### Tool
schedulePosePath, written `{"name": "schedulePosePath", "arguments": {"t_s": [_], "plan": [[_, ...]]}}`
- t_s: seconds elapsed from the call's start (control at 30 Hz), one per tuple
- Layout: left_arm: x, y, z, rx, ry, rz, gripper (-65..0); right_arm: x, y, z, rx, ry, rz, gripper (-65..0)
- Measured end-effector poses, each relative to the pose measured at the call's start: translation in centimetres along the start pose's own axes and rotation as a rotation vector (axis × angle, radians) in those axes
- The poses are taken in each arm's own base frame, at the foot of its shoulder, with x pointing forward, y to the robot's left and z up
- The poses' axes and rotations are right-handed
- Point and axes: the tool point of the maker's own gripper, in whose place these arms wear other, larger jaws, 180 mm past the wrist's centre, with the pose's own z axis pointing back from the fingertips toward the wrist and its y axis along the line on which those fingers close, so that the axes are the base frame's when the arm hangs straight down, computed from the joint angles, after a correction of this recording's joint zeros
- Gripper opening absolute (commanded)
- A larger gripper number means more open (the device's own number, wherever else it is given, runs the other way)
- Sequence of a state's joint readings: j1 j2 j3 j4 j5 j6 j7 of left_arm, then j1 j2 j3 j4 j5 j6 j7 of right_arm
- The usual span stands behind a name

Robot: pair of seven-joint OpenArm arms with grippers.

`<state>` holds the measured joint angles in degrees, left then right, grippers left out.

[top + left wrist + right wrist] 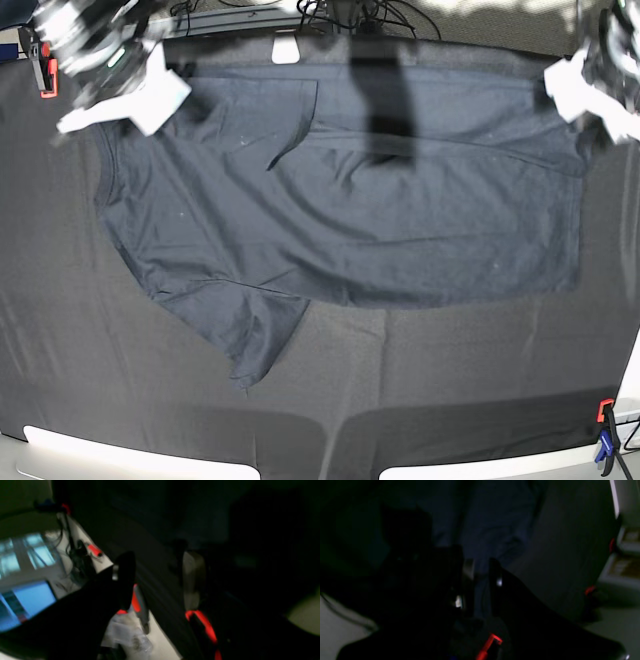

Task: Layout the t-shirt on the table in an organized manner, then fold the t-shirt properly
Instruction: 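Lift the grasped edge with both grippers and pull it taut, then fold the held edge over the shirt body with both grippers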

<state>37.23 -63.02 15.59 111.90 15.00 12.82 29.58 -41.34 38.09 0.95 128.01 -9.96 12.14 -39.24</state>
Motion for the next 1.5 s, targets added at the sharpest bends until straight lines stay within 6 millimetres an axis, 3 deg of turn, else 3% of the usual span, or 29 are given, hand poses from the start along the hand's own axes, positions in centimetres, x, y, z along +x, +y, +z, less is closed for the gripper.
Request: {"name": "schedulePosePath", "arguments": {"t_s": [0.13, 0.23, 0.33, 0.47, 0.6, 0.8, 0.97, 1.23, 1.4, 1.5], "plan": [[1.1, 5.1, -1.4, 0.092, -0.054, 0.232, -36.4, 2.5, -2.9, -0.5, -0.047, -0.1, -0.199, -53.5], [2.5, 8.1, -2.3, 0.12, -0.115, 0.425, -36.4, 3.9, -4.8, -1.3, -0.092, -0.15, -0.294, -42.7], [3.0, 9.8, -3.8, 0.127, -0.151, 0.581, -36.4, 4.7, -5.4, -2.7, -0.11, -0.173, -0.365, -30.6], [1.8, 9.2, -7.2, 0.082, -0.131, 0.776, -36.4, 6.5, -6.9, -4.6, -0.127, -0.253, -0.469, -29.7], [0.2, 8.0, -11.1, 0.047, -0.08, 0.944, -36.4, 8.1, -6.9, -6.7, -0.051, -0.288, -0.633, -29.7], [-0.2, 10.5, -16.1, -0.006, -0.107, 1.152, -36.4, 9.1, -7.6, -9.6, 0.021, -0.233, -0.737, -29.7], [0.1, 10.3, -19.5, -0.117, -0.103, 1.253, -36.4, 8.9, -7.7, -10.2, 0.032, -0.208, -0.73, -29.7], [-1.2, 9.6, -22.1, -0.161, -0.046, 1.391, -36.4, 8.8, -7.5, -10.2, 0.035, -0.203, -0.729, -29.7], [1.5, 7.5, -21.4, -0.342, -0.102, 1.327, -36.4, 8.8, -7.5, -10.2, 0.035, -0.203, -0.729, -29.7], [2.6, 7.0, -21.7, -0.362, -0.112, 1.333, -36.4, 8.9, -7.7, -10.2, 0.033, -0.207, -0.727, -29.7]]}}
